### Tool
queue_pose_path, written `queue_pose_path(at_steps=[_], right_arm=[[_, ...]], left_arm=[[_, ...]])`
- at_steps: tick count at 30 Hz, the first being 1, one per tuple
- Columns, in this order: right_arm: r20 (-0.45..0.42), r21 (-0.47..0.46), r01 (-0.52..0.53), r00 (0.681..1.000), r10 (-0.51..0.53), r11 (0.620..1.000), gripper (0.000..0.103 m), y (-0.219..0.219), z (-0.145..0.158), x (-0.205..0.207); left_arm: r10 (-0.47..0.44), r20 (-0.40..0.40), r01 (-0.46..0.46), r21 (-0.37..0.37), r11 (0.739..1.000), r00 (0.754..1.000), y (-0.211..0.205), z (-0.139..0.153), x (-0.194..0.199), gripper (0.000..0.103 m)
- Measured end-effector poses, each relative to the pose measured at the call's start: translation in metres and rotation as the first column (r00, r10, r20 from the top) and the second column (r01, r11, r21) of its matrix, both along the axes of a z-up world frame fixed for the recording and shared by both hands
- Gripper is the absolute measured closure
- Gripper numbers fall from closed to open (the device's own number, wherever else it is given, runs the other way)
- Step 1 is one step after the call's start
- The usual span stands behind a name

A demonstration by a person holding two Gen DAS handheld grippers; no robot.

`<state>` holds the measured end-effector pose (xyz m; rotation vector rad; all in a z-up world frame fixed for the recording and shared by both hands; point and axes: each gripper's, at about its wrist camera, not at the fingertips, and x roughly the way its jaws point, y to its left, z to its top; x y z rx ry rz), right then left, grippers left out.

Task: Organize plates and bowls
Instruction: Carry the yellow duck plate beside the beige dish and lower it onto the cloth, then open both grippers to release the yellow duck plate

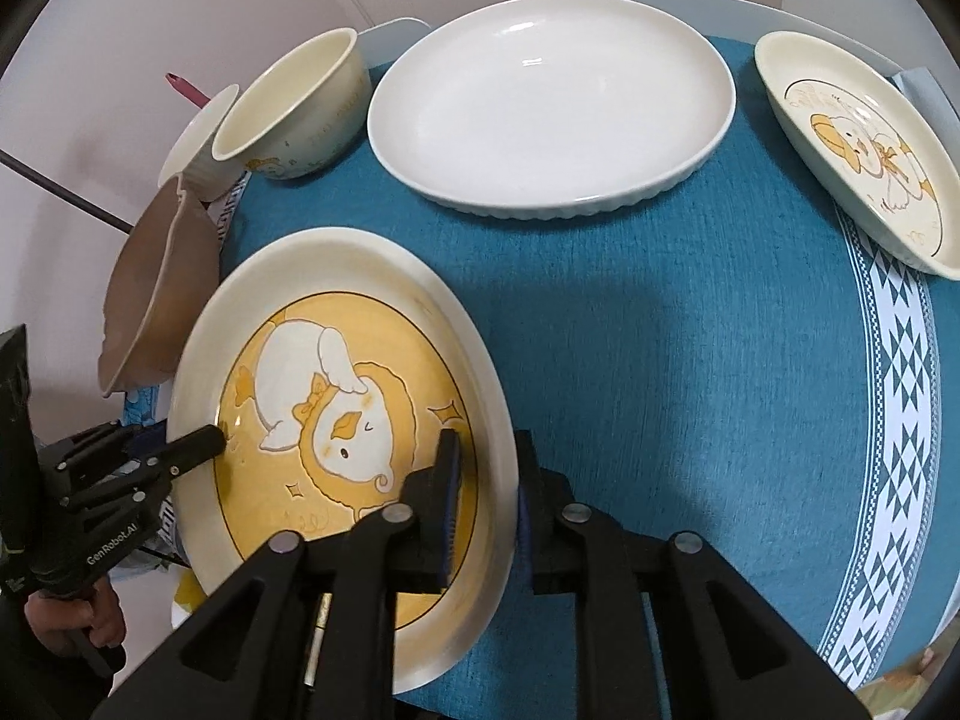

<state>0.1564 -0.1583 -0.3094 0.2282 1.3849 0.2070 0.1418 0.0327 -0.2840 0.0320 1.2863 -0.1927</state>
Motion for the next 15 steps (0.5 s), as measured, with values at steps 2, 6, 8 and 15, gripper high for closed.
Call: queue_pose_path(at_steps=[2,6,8,15], right_arm=[[-0.004,-0.005,0.006,1.0,-0.006,1.0,0.086,0.0,0.002,-0.001],[0.023,0.029,0.031,0.999,-0.032,0.999,0.068,0.0,0.005,-0.007],[0.05,0.037,0.049,0.997,-0.051,0.998,0.034,-0.007,0.009,-0.015],[0.123,0.051,0.124,0.984,-0.129,0.991,0.022,-0.022,0.051,-0.026]], left_arm=[[-0.003,0.001,0.003,0.013,1.0,1.0,-0.002,0.001,0.002,0.075],[-0.012,0.034,0.011,0.047,0.999,0.999,-0.01,0.005,0.003,0.019],[-0.033,0.057,0.03,0.06,0.998,0.998,-0.014,0.011,0.0,0.019],[-0.086,0.097,0.082,0.05,0.995,0.992,-0.019,0.054,-0.017,0.019]])
